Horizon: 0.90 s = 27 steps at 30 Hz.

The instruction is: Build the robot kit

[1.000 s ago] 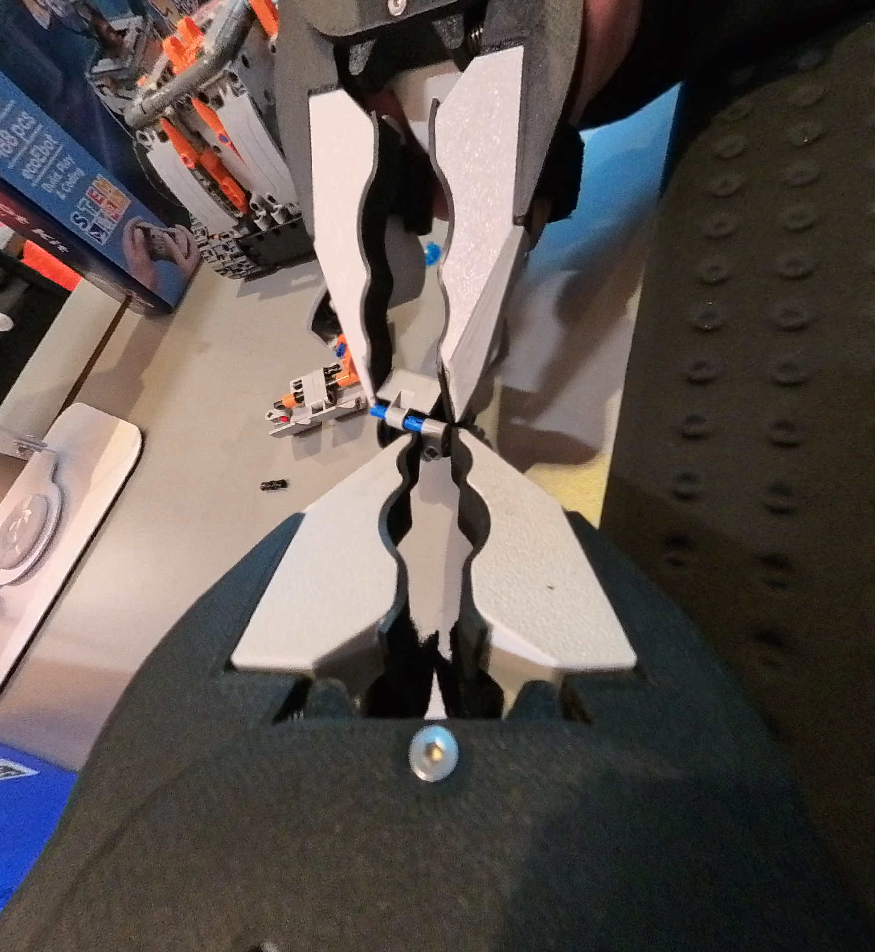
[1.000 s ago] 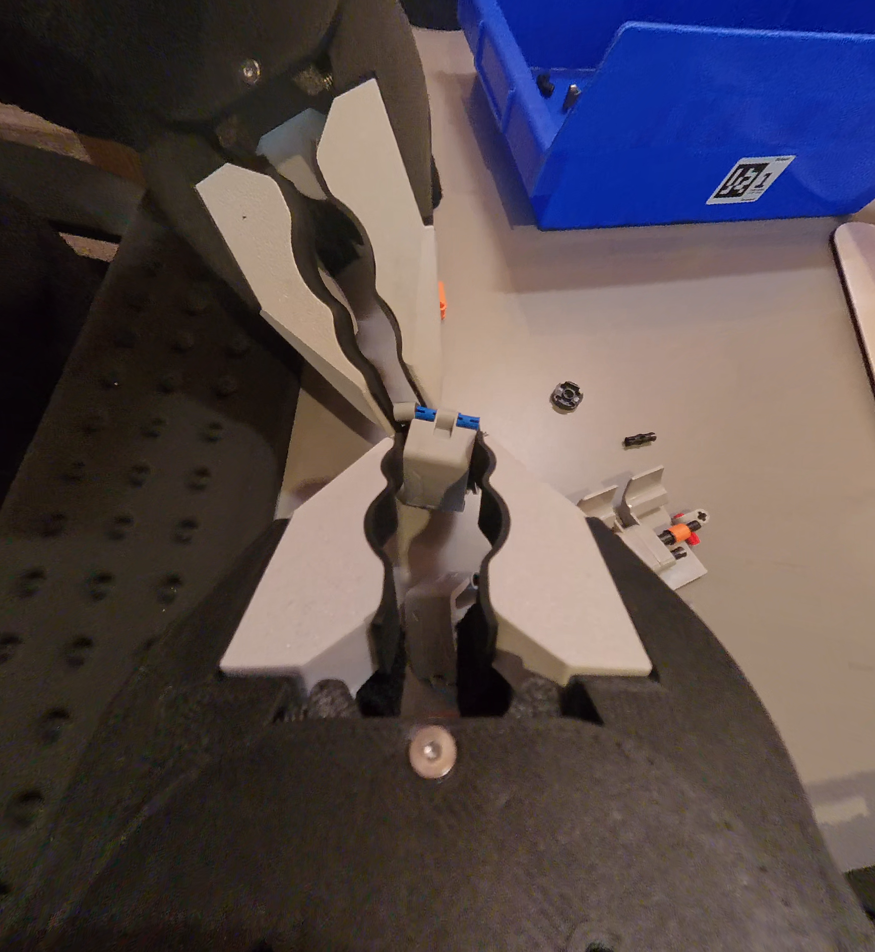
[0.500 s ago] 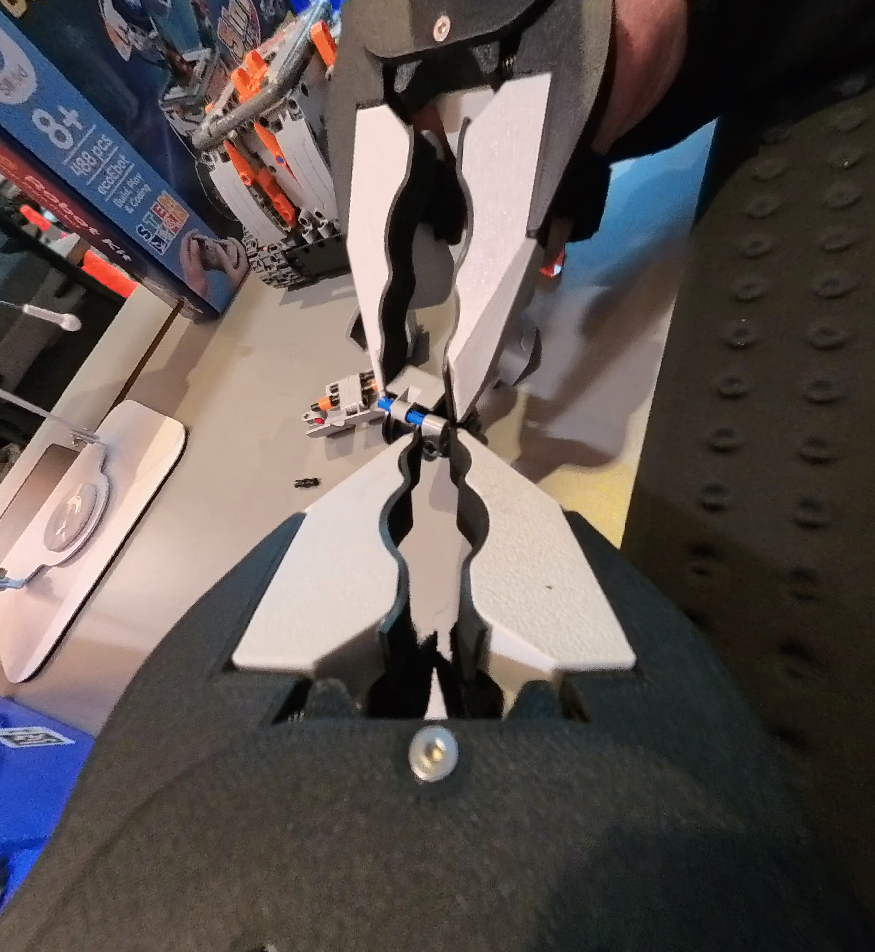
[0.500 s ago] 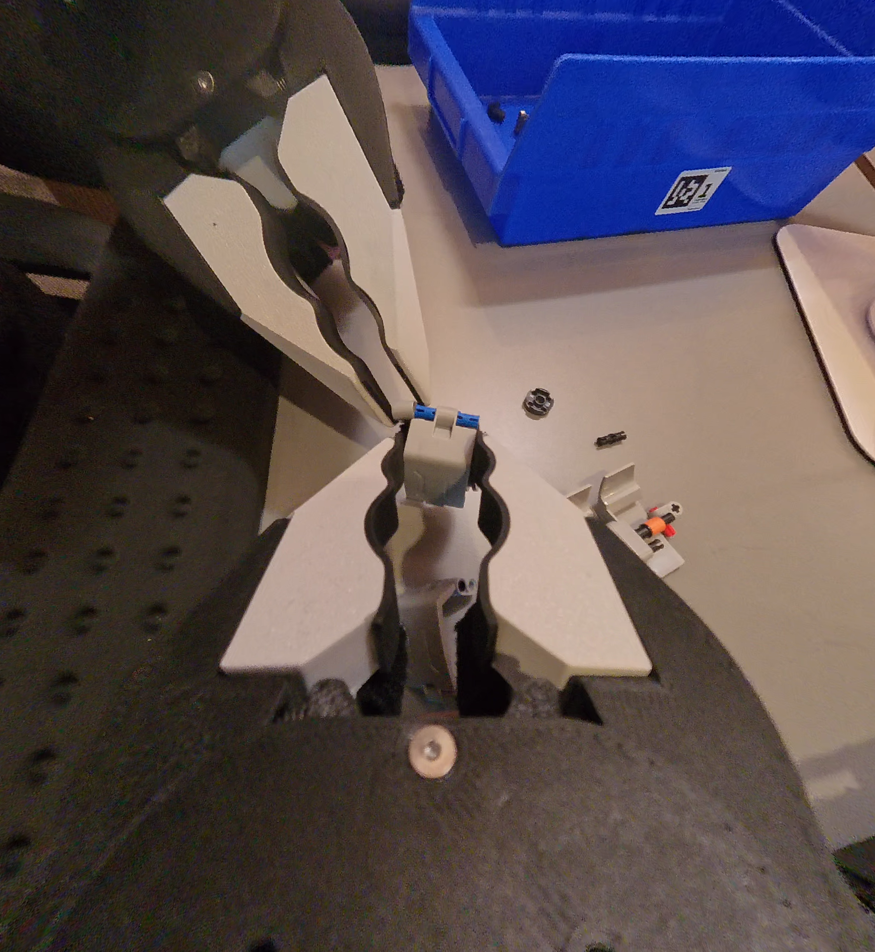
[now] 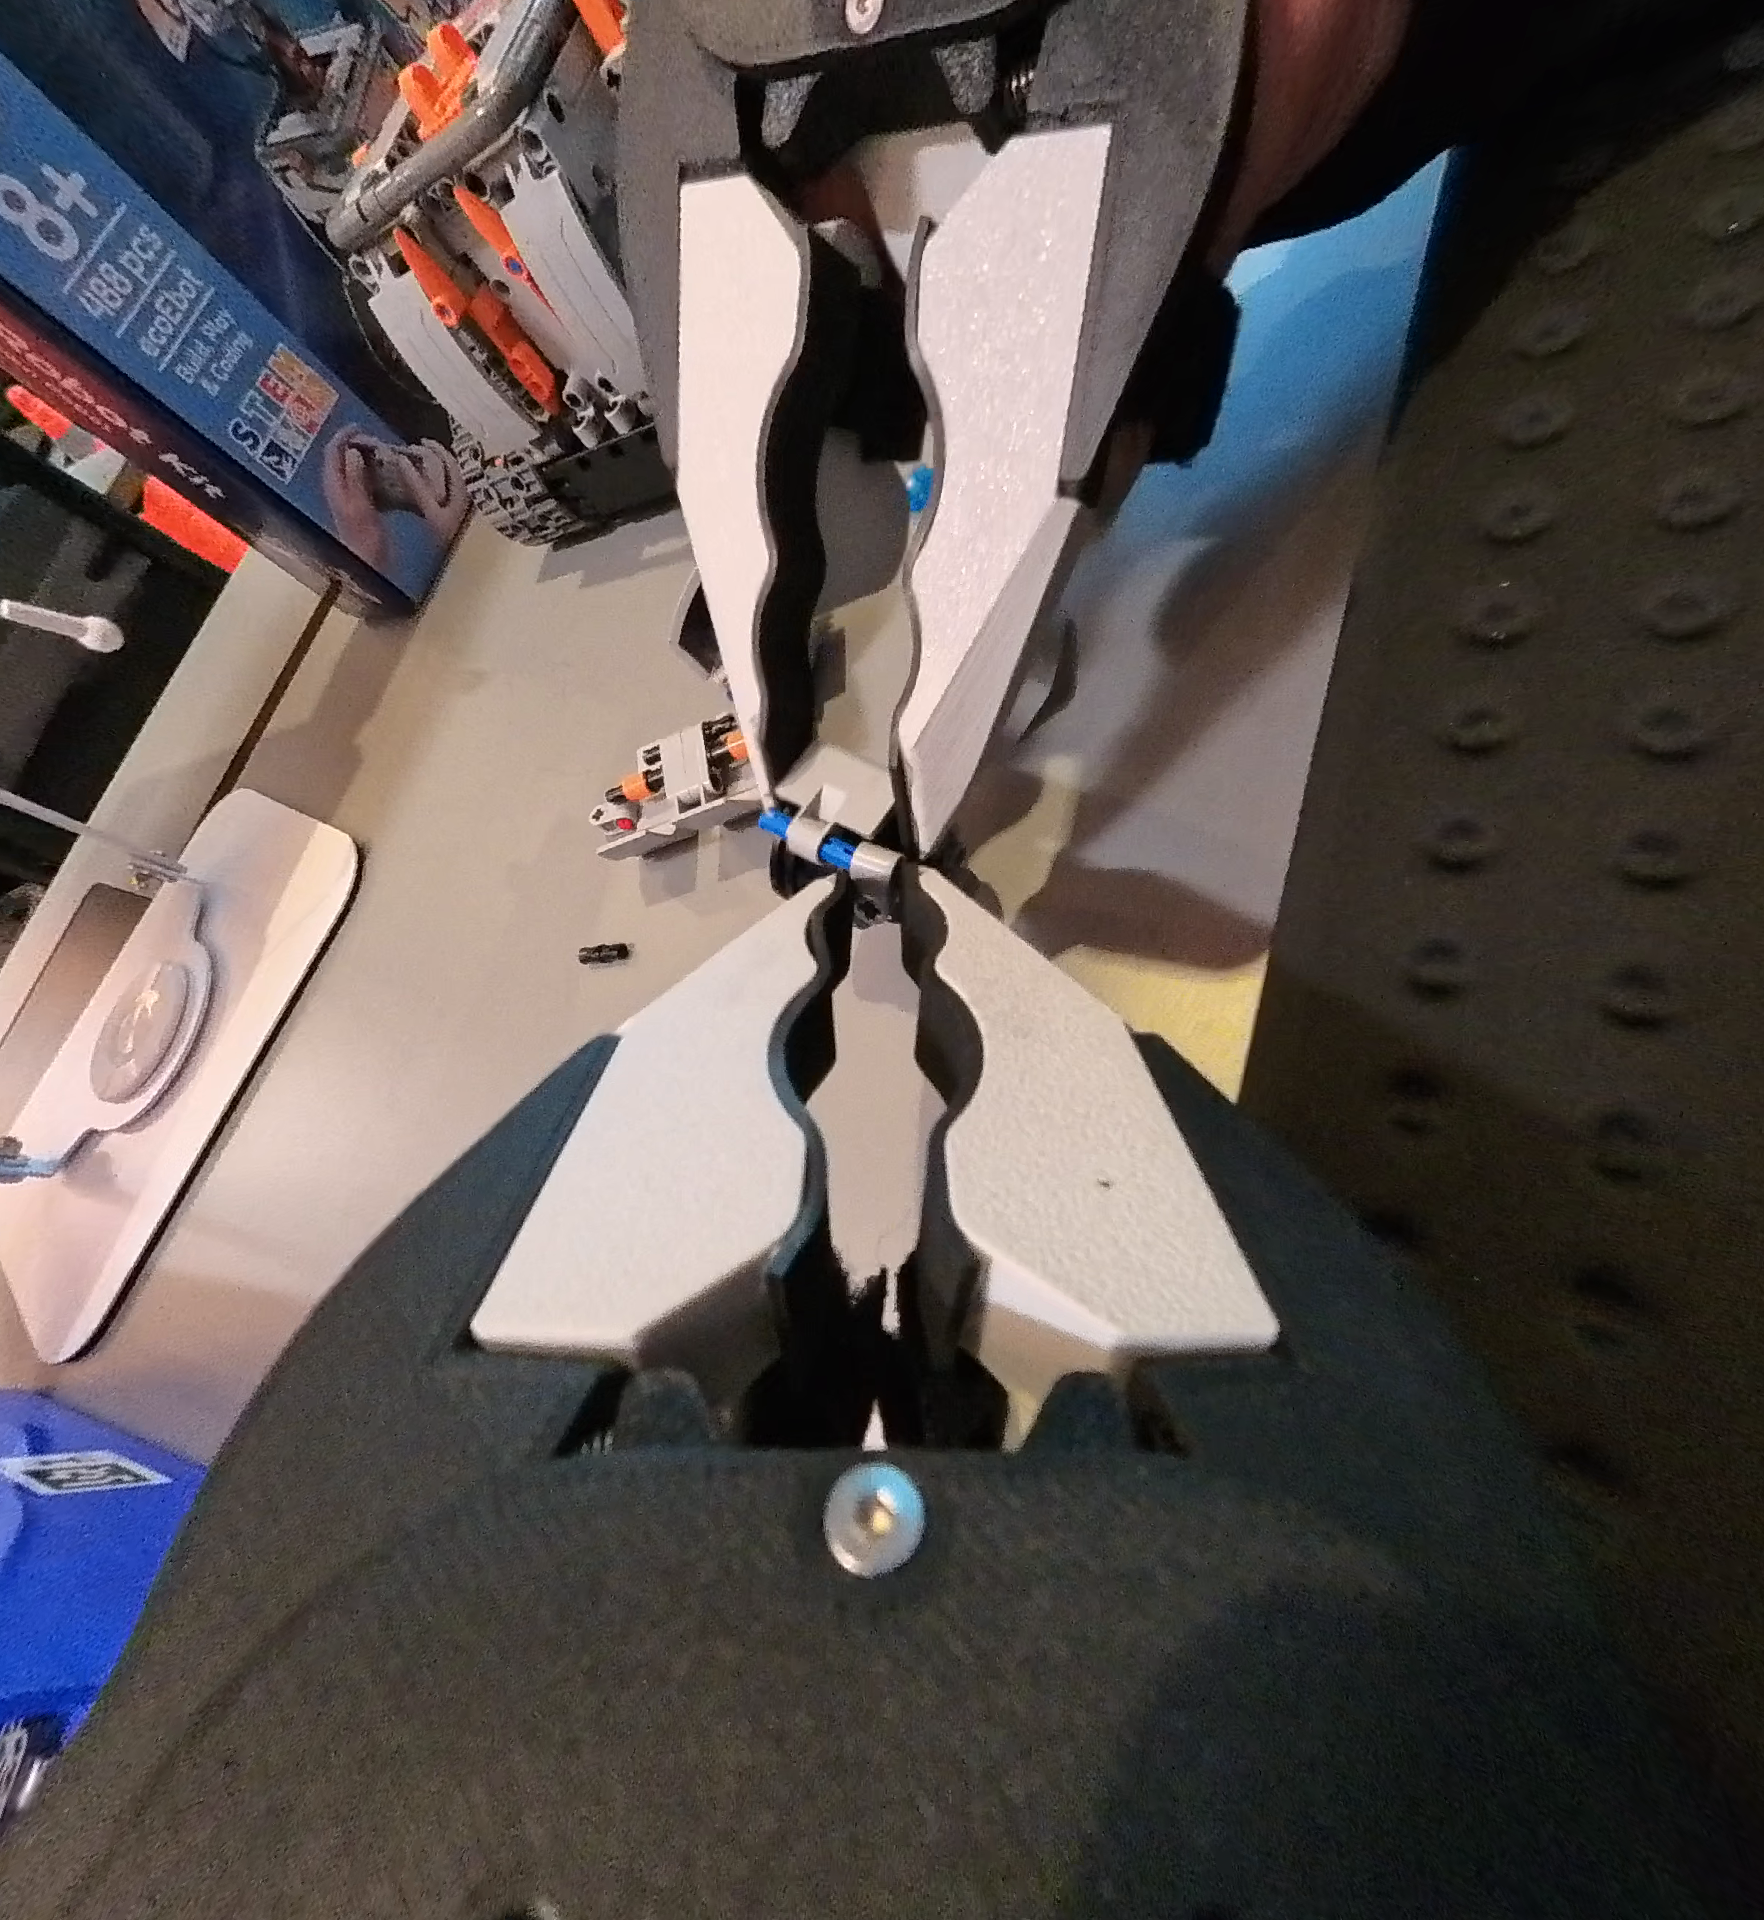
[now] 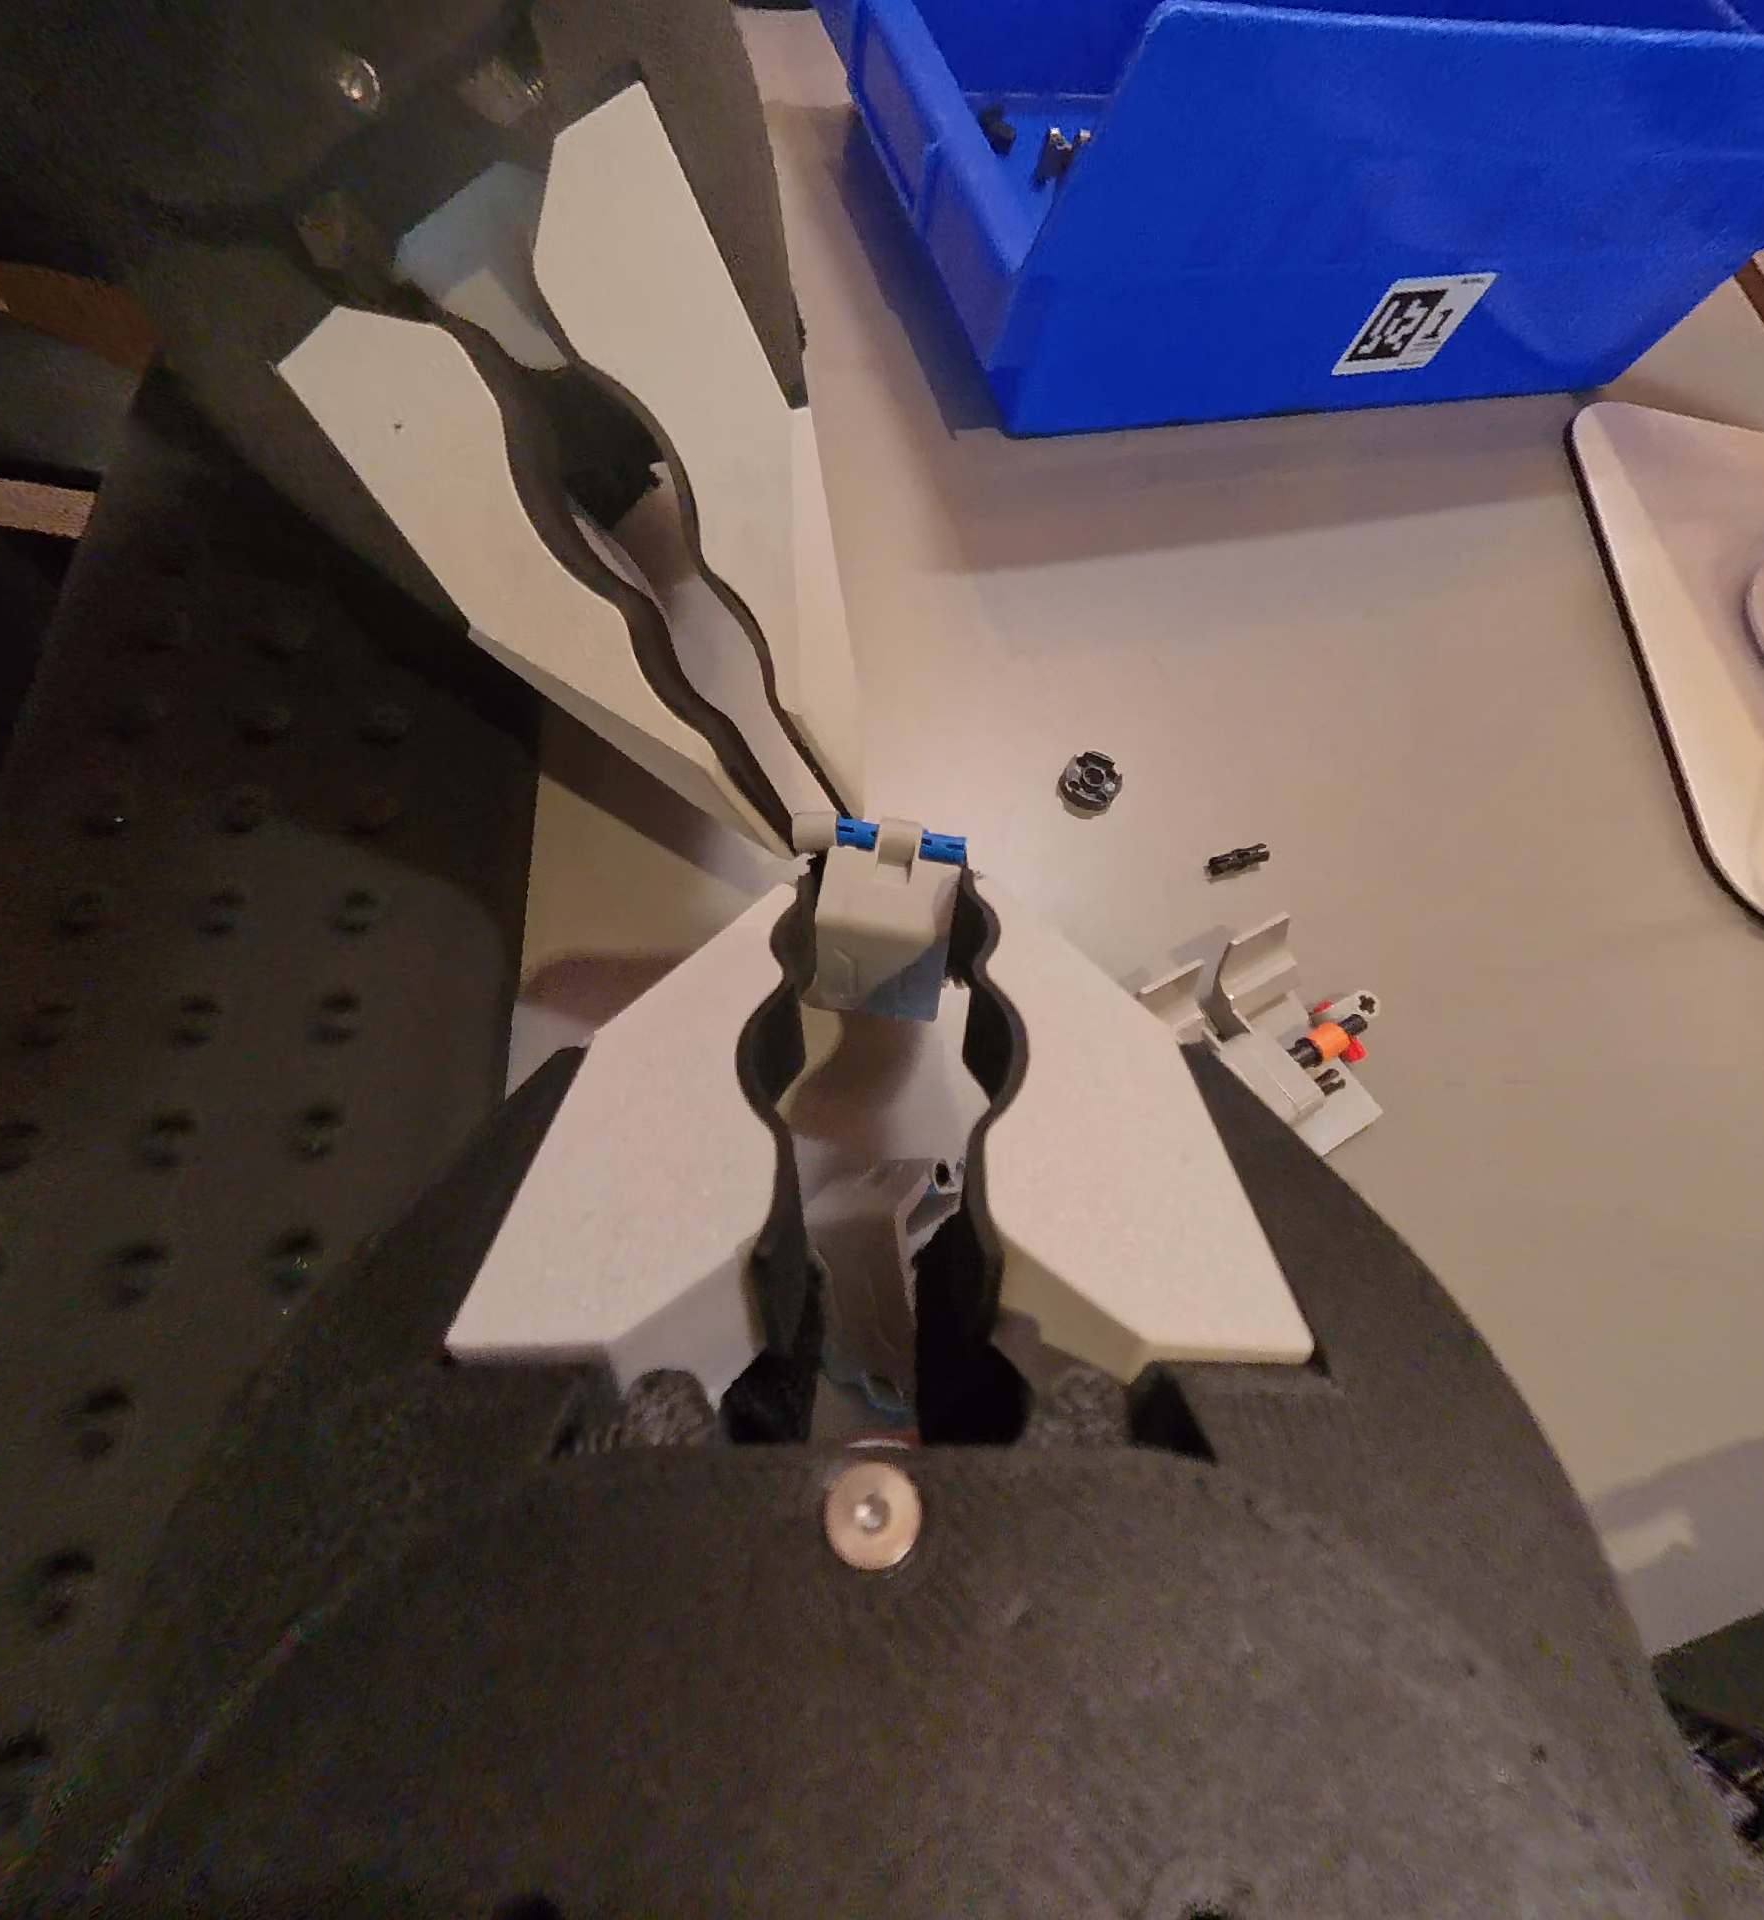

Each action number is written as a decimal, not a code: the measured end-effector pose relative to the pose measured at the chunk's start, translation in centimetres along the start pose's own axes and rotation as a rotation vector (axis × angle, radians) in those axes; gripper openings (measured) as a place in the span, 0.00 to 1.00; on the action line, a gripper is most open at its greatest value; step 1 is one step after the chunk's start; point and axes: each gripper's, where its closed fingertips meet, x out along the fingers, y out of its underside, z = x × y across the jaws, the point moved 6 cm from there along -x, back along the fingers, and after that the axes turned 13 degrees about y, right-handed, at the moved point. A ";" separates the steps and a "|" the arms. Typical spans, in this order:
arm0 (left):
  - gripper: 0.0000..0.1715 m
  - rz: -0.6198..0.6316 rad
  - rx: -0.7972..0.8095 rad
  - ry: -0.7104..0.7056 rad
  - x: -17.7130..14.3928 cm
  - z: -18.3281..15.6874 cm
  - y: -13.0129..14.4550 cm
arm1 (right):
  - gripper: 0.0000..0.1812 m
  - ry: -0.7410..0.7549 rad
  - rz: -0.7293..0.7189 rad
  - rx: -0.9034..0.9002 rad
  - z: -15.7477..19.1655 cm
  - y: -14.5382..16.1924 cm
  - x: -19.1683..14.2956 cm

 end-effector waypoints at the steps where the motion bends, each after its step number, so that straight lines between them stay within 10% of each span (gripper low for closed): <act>1: 0.03 0.002 -0.001 0.000 0.0 0.0 0.0 | 0.13 0.007 0.006 0.000 0.0 0.0 0.1; 27: 0.03 -0.014 -0.034 0.074 -0.1 -0.4 0.1 | 0.13 0.117 0.004 -0.292 1.5 -0.5 -0.4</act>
